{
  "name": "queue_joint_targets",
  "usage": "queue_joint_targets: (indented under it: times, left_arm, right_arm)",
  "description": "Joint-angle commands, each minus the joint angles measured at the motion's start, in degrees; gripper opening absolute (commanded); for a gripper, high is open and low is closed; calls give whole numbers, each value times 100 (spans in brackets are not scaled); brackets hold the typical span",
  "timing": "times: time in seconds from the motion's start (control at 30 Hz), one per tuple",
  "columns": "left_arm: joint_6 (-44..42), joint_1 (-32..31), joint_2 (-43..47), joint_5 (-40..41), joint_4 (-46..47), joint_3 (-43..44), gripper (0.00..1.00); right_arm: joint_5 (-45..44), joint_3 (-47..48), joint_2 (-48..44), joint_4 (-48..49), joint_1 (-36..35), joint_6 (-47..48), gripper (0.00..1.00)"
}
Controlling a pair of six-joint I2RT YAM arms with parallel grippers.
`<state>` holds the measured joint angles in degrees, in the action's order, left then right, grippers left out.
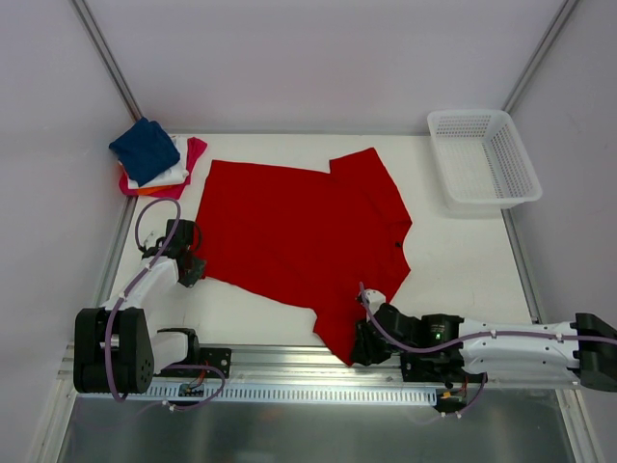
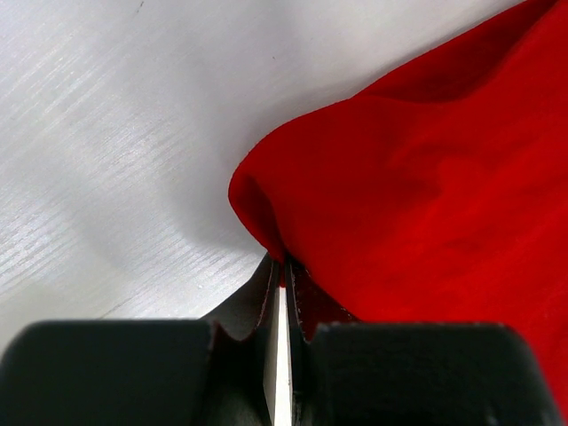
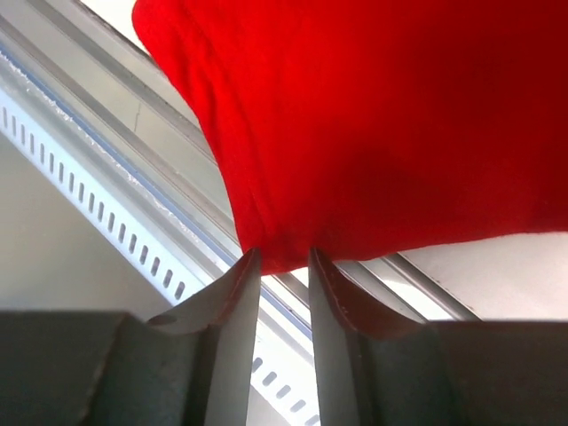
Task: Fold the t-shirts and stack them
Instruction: Fold the tshirt
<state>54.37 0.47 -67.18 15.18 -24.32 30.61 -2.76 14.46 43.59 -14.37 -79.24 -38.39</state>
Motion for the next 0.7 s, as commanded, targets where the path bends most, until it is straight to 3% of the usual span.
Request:
queue_joint_targets:
  times: [0.0,0.23,0.67]
  left_arm:
    - [-93,23,117,-68,15,-20,0]
    - [-93,23,117,-85,15,-20,0]
    - [-111,23,82,-120,76,-29,0]
  right_arm:
    - [-338,66,-202,-522,-21,-80,32]
    - [-374,-13,-308,-637,-126,-204,37]
    - [-1893,1067,-641,-1866,-979,112,38]
